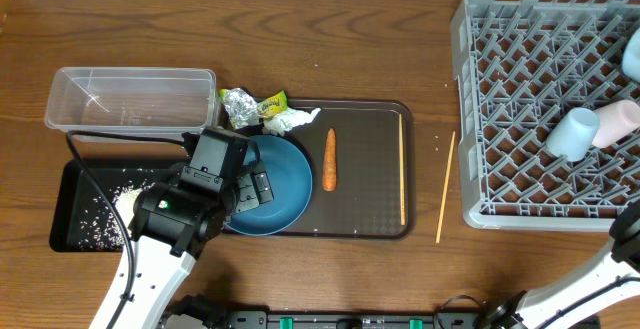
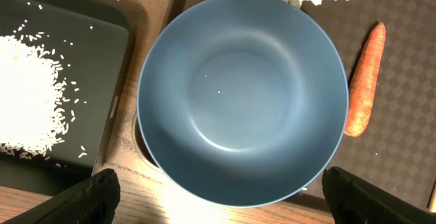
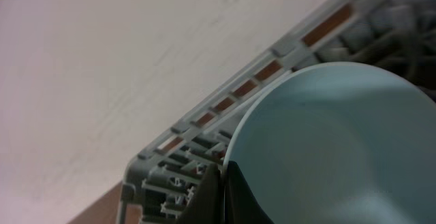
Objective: Sort waste into correct bins and load items into the dishwasher rack
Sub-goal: 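Carry the light-blue bowl with the right gripper to the dish rack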
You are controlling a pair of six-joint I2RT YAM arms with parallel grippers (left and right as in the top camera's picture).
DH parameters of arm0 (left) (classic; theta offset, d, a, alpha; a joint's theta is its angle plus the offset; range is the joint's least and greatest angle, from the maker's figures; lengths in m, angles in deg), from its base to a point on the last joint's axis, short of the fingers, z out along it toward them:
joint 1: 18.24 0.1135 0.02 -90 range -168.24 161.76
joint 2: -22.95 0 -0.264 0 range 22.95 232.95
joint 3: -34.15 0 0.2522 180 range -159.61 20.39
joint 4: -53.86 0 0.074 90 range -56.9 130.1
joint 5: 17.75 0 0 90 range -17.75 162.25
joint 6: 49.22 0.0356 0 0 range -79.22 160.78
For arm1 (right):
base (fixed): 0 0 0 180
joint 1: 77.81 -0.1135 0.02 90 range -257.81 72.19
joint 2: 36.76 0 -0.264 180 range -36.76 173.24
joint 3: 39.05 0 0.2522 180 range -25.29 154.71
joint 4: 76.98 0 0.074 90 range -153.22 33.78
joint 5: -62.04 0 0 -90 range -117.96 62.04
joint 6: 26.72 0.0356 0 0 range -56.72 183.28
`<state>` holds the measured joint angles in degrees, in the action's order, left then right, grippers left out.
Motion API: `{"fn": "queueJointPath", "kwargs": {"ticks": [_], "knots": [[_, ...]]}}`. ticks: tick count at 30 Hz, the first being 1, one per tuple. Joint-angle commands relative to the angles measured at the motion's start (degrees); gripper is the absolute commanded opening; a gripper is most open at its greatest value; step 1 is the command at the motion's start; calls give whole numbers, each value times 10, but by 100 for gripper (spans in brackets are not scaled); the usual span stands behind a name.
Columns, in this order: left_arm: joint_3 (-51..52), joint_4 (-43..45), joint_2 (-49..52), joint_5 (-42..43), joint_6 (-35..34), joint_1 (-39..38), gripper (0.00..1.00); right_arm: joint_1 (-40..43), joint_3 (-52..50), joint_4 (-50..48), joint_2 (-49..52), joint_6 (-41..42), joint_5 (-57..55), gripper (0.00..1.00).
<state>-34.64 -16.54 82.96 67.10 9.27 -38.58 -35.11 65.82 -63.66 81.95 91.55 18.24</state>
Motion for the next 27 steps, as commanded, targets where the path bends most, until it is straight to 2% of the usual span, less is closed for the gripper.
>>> {"fn": "queueJointPath", "kwargs": {"ticks": [1, 4, 11, 17, 27], "knots": [[-7, -2, -1, -11, 1, 2, 98, 28, 6, -2, 0, 62, 0, 1], [-7, -1, -1, -11, 1, 2, 98, 43, 6, -2, 0, 106, 7, 1], [-7, -1, -1, -11, 1, 2, 98, 53, 6, -31, 1, 114, 42, 2], [-7, -2, -1, -11, 1, 2, 98, 36, 6, -111, 1, 219, 87, 1], [-7, -1, -1, -11, 1, 2, 98, 10, 5, -113, 36, 193, 81, 4]]}}
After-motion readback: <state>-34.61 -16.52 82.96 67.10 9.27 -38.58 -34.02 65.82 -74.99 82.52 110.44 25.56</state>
